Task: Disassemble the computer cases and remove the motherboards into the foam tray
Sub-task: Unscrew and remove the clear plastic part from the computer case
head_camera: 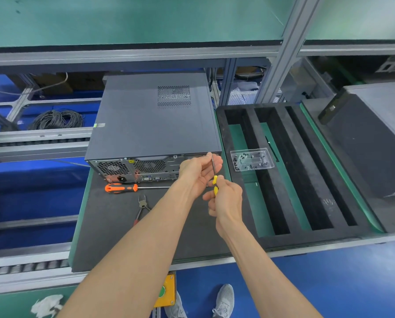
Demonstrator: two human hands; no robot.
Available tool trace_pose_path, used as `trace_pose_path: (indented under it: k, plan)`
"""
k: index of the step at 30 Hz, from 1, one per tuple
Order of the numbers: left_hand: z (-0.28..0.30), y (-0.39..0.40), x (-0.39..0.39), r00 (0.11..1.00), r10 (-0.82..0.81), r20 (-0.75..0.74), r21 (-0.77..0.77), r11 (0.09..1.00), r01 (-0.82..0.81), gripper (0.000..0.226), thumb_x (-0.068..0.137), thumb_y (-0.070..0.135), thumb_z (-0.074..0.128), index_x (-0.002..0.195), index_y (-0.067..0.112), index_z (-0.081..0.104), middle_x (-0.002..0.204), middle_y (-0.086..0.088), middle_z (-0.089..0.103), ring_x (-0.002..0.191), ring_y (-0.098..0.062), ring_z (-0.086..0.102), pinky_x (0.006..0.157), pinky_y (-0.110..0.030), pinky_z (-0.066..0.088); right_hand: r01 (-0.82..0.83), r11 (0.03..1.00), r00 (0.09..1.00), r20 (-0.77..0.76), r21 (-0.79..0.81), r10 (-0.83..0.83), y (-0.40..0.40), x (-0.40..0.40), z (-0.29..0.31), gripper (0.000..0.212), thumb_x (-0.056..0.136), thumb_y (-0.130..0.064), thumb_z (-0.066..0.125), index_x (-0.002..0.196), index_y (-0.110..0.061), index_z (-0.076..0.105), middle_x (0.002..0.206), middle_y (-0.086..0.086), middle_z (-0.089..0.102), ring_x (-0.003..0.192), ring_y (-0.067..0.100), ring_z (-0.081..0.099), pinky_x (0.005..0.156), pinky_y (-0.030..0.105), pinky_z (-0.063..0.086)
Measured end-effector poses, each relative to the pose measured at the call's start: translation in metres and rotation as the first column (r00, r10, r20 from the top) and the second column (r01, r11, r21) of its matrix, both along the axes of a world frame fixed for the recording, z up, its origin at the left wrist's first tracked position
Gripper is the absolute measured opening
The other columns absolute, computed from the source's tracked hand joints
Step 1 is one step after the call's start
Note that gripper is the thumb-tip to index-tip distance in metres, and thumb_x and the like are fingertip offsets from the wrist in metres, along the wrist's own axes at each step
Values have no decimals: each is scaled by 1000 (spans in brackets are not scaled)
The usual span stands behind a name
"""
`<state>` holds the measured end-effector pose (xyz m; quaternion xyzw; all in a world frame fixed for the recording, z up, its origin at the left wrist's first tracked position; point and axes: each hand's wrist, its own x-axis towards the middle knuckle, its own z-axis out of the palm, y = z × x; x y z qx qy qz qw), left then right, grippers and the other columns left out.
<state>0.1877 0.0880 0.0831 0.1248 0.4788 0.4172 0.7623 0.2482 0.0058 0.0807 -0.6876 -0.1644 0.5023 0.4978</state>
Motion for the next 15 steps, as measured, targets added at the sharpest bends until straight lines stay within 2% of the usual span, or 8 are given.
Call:
trace_pose_path:
  k: [7, 10, 13, 15]
  plan:
    - [-1, -2, 1, 998, 62, 17, -30, 998, -61, 11, 92, 10, 62, 90, 0, 69, 78, -12, 73, 61, -17, 69, 59, -25, 58, -19, 1000, 999, 40, -3, 19, -8, -4, -2, 35, 103, -29, 44, 80, -9, 62, 52, 3, 54, 39, 11, 39, 38, 20, 27]
    - [-1, -8, 2, 991, 128, -28, -64, 989, -130, 14, 85, 10, 57, 73, 6, 61, 66, -8, 68, 55, -17, 63, 57, -28, 54, -2, 1000, 999, 42, 20, 1, -15, -8, -4, 33, 100, -25, 45, 77, -8, 62, 53, 4, 50, 41, 12, 38, 39, 20, 27]
    - [-4, -14, -6, 962, 264, -70, -72, 961, -268, 20, 81, 11, 43, 61, 12, 45, 54, -5, 53, 42, -16, 45, 44, -24, 32, 12, 998, 999, 32, 62, -14, -18, -13, -3, 35, 99, -24, 45, 74, -7, 62, 53, 5, 47, 41, 13, 35, 39, 21, 25]
    - [-9, -19, -19, 944, 327, -34, -84, 941, -329, 21, 81, 13, 37, 60, 16, 38, 57, -3, 41, 41, -15, 33, 44, -24, 16, -16, 997, 999, 33, 76, 13, -17, -20, -1, 37, 99, -23, 45, 75, -1, 61, 54, 7, 46, 43, 14, 34, 39, 21, 25]
